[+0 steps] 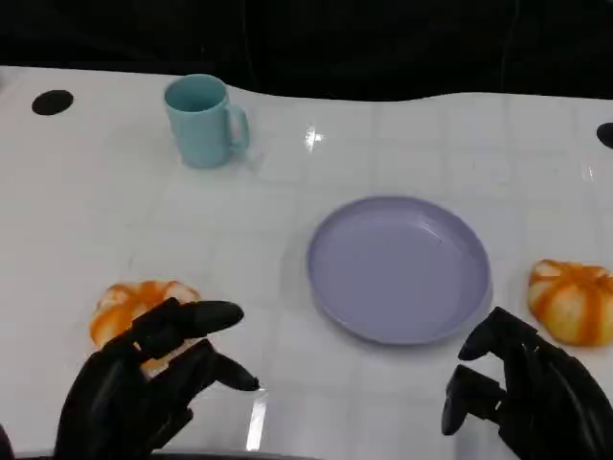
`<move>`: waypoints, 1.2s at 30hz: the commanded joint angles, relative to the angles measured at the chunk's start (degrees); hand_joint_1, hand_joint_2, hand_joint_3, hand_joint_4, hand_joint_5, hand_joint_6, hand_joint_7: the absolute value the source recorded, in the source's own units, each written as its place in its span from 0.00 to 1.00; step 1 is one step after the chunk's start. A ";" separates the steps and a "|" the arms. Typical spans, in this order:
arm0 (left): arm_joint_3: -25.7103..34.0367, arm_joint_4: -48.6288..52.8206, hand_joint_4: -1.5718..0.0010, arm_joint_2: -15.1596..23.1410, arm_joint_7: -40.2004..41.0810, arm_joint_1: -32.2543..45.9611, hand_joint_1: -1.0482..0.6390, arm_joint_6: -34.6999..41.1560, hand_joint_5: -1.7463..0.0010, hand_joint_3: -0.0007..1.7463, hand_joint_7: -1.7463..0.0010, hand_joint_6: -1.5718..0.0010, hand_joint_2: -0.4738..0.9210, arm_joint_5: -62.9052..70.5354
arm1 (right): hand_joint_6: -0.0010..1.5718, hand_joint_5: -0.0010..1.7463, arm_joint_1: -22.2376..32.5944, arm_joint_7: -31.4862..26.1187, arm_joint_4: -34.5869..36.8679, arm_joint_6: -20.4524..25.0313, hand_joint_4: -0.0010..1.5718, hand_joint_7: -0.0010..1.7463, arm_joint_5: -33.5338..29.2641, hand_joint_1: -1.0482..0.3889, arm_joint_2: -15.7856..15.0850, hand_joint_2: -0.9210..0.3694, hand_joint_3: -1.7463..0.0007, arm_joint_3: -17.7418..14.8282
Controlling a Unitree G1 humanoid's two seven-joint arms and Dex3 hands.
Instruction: Grasp the bread from the table and place it into the plate.
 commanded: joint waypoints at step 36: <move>-5.28 -17.09 0.94 15.52 28.97 5.35 0.36 -8.95 0.93 0.00 1.00 0.84 0.98 60.42 | 0.28 1.00 0.40 -0.90 -1.20 0.10 0.46 1.00 -0.13 0.34 -0.31 0.00 0.75 0.42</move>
